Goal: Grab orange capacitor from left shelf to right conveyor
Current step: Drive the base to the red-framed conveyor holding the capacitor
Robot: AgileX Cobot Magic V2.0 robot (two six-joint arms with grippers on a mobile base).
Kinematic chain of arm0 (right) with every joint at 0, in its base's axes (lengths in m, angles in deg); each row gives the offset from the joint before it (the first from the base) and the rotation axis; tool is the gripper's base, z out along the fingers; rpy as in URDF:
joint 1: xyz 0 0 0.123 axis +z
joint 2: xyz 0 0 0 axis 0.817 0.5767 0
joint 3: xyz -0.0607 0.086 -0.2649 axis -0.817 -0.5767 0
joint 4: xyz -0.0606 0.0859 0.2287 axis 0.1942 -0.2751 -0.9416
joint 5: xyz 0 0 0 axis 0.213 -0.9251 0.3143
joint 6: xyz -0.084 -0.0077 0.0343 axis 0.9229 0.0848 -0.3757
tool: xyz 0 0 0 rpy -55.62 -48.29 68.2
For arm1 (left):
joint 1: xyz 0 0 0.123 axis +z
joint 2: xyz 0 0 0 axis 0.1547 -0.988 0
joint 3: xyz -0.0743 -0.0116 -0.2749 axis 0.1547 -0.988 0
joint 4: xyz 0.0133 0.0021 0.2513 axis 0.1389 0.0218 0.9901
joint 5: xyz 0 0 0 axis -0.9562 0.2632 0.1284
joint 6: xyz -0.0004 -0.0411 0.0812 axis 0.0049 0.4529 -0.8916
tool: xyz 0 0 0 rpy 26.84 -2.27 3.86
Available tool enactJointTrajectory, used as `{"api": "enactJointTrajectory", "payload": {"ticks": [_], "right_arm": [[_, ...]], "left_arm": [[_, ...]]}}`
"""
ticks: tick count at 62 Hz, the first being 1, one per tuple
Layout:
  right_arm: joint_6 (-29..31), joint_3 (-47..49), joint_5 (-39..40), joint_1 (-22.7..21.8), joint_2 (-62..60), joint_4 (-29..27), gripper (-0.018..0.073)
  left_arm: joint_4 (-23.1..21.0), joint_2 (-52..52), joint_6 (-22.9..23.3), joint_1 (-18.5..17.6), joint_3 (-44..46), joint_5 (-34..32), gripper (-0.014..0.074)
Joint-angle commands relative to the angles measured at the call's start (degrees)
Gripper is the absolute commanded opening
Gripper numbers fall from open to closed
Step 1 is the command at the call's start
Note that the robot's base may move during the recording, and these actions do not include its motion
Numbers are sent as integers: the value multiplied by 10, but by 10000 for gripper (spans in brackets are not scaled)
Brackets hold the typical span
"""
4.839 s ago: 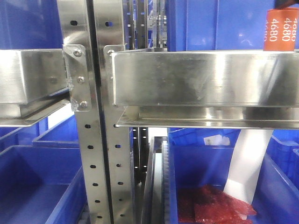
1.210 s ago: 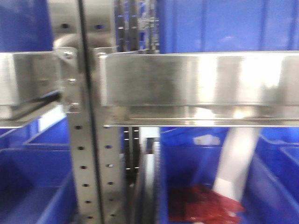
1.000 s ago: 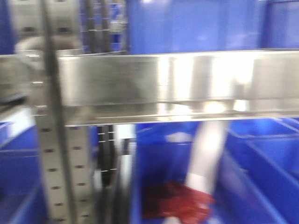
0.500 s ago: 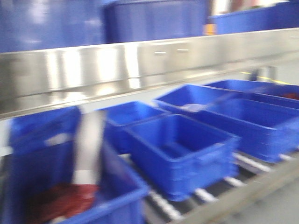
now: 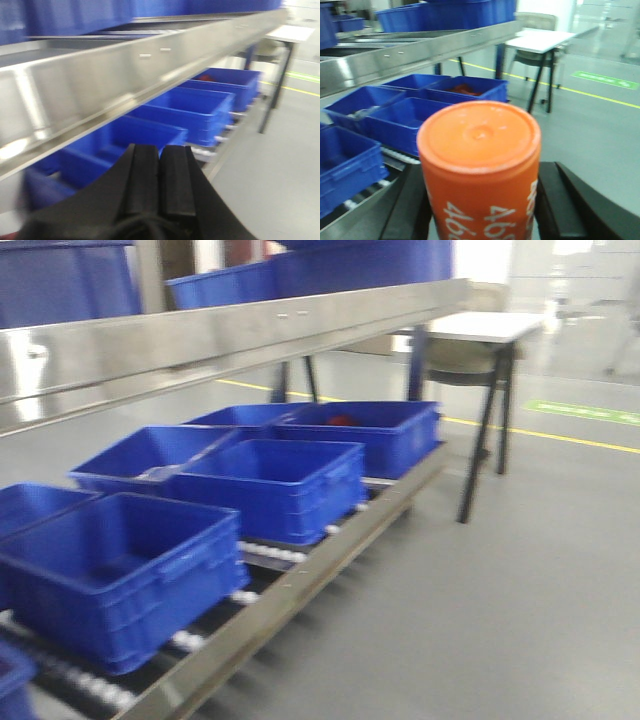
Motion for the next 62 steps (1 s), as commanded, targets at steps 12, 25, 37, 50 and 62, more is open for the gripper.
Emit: {"api": "enactJointTrajectory", "payload": {"ticks": [12,25,37,50,62], "right_arm": [[2,16,50,0,9,5,123],[2,16,50,0,9,5,123],[2,16,50,0,9,5,123],[2,16,50,0,9,5,123],[2,16,50,0,9,5,123]], "left_arm": [[-2,7,1,-1,3,-46,-127],[-2,7,1,-1,3,-46,-127],[-2,7,1,-1,3,-46,-127],[-2,7,1,-1,3,-46,-127],[-2,7,1,-1,3,-46,-127]]}}
